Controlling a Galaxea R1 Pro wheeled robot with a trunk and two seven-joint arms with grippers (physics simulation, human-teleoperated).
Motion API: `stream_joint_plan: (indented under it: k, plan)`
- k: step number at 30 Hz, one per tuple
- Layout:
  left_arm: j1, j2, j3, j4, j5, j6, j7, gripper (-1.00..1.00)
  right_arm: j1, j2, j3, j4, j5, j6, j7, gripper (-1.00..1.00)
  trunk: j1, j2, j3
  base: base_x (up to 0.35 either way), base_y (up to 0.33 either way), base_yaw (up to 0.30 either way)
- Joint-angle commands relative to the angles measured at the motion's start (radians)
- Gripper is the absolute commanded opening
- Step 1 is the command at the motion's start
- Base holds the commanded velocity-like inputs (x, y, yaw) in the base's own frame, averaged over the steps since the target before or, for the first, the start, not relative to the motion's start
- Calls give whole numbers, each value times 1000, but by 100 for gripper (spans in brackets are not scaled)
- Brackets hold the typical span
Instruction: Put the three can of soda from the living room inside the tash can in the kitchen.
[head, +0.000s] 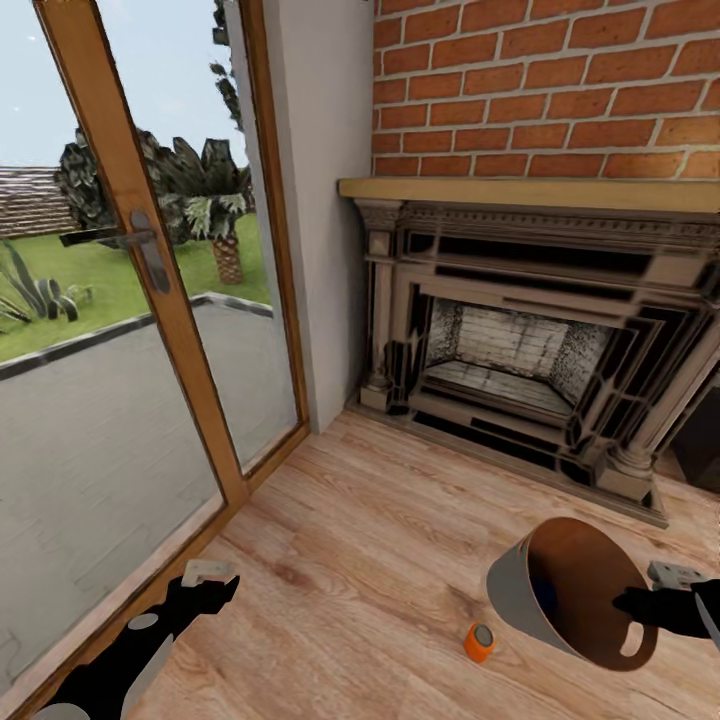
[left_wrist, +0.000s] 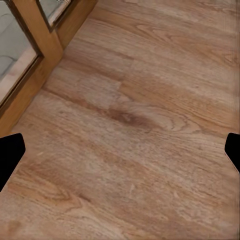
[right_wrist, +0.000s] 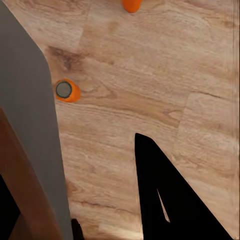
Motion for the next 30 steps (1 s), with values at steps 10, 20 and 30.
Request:
stream_joint_plan:
  k: [10, 20, 30]
  plan:
    - [0, 0, 0, 0, 0, 0, -7, 100, 2, 1, -57, 1, -33, 6, 6, -100, 0, 0, 4, 74, 187, -154]
    - [0, 0, -2, 0, -1, 2, -9, 100, 2, 3, -82, 0, -28, 5, 8, -100, 0, 0, 12, 145, 288, -233]
    - [0, 0, -2, 0, 0, 0, -8, 100, 3, 5, -82, 0, -27, 6, 6, -100, 0, 0, 21, 17, 198, -233]
